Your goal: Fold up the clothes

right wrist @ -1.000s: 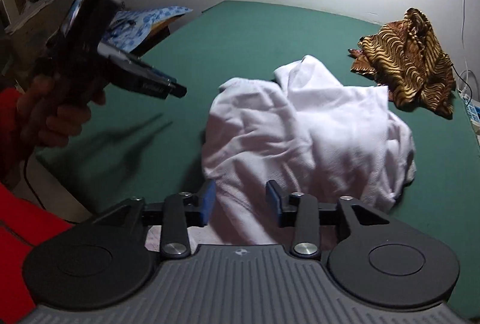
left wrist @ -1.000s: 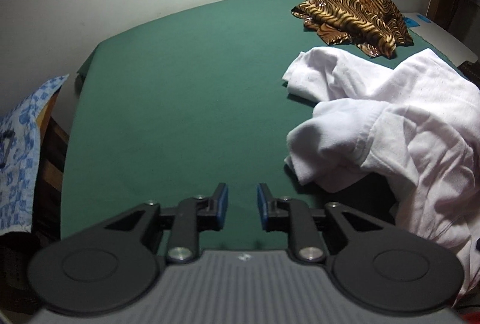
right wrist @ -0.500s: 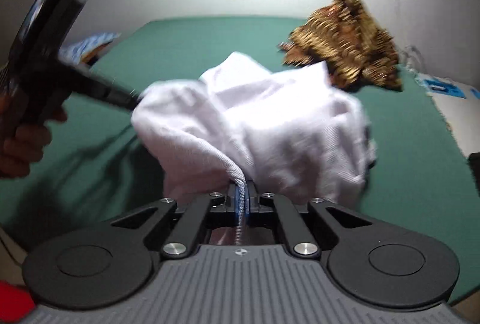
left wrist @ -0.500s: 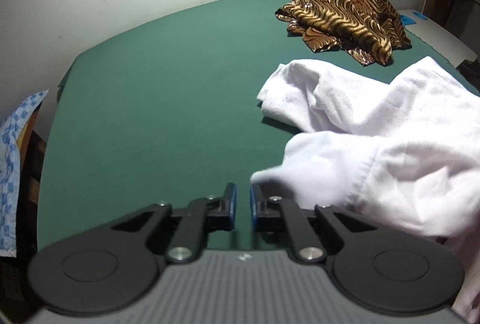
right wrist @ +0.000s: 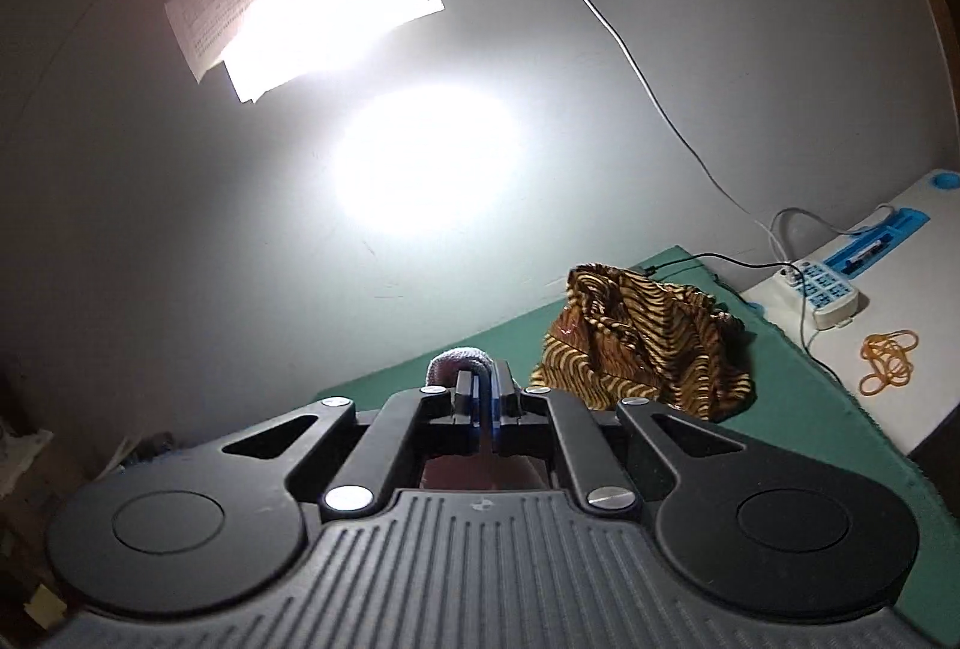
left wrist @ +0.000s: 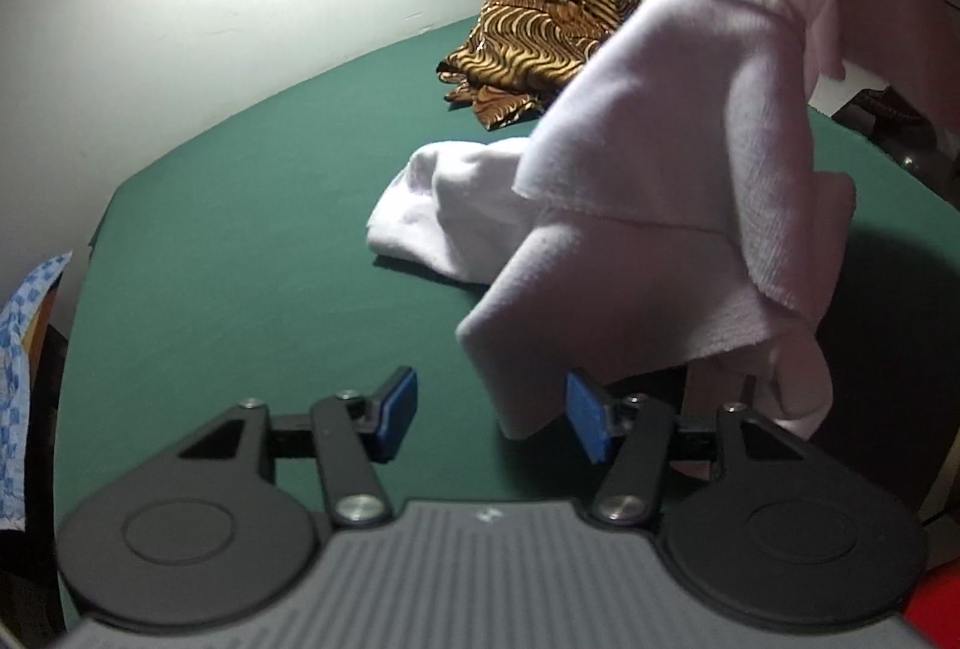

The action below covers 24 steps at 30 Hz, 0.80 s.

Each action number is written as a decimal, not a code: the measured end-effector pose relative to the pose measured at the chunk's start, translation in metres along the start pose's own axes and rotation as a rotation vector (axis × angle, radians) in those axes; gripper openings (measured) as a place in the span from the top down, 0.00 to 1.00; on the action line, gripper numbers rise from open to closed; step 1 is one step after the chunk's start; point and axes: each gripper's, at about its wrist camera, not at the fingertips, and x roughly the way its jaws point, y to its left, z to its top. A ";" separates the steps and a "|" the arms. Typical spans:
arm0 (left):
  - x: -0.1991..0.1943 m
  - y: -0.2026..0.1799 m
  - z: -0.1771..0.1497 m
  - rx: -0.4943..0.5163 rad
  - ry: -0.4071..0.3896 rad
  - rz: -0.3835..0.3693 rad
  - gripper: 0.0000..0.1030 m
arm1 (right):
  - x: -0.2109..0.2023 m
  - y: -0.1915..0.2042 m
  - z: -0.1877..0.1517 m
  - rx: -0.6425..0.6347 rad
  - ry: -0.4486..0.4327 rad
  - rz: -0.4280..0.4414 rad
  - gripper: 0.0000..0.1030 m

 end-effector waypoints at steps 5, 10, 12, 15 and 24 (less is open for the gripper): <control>0.035 -0.003 0.015 -0.113 0.049 -0.070 0.55 | -0.004 -0.007 0.030 0.001 -0.047 0.125 0.97; 0.019 -0.019 0.051 -0.188 -0.088 -0.150 0.83 | -0.003 -0.012 0.048 -0.054 -0.066 0.185 0.97; 0.015 -0.022 0.064 -0.223 -0.102 -0.124 0.93 | -0.005 -0.017 0.054 -0.053 -0.081 0.196 0.97; -0.010 -0.015 0.079 -0.274 -0.183 -0.048 0.95 | -0.009 -0.022 0.065 -0.053 -0.113 0.215 0.97; -0.158 0.049 0.139 -0.282 -0.552 0.140 0.95 | -0.041 0.010 0.110 -0.037 -0.280 0.413 0.97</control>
